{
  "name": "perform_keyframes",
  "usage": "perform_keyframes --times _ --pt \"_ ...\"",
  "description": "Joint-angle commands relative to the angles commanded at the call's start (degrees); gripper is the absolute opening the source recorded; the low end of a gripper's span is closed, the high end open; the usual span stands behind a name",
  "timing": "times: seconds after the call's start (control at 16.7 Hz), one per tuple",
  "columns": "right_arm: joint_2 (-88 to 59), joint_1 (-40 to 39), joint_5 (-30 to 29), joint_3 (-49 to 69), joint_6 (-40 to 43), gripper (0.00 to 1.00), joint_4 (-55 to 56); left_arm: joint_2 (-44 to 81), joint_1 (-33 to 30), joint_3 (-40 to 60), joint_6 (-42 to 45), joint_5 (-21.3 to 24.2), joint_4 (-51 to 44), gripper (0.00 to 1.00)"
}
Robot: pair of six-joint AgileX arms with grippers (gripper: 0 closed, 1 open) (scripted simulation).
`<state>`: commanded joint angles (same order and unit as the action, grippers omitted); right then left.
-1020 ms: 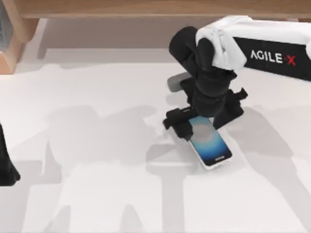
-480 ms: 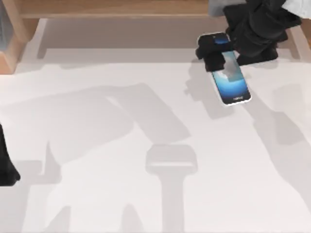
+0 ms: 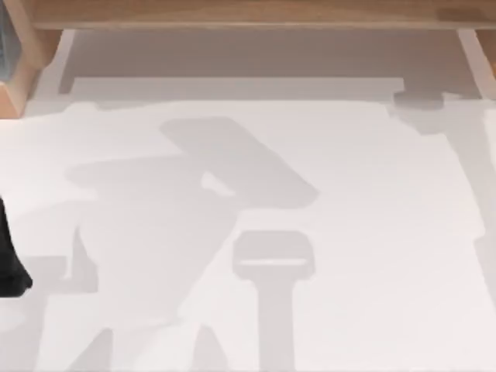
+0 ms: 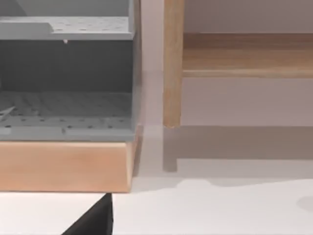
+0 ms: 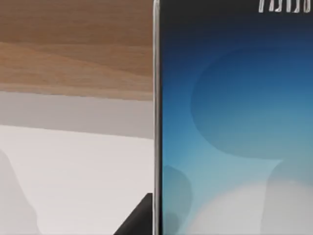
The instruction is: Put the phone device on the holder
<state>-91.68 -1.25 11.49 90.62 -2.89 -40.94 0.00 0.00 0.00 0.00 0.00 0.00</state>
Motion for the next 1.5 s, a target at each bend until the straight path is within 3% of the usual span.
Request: perform_keyframes --times 0.78,1.26,1.5 --pt "24.2 26.7 6.6 -18.7 7.8 0.0 22.2 0.0 0.0 0.0 0.0 0.0 0.0 1.0" --pt "31.0 41.6 7.8 -47.0 10.9 0.0 35.0 0.0 0.0 0.0 0.0 0.0 0.0 1.0" --pt "31.6 45.9 8.2 -54.9 11.9 0.0 39.3 0.0 0.0 0.0 0.0 0.0 0.0 1.0"
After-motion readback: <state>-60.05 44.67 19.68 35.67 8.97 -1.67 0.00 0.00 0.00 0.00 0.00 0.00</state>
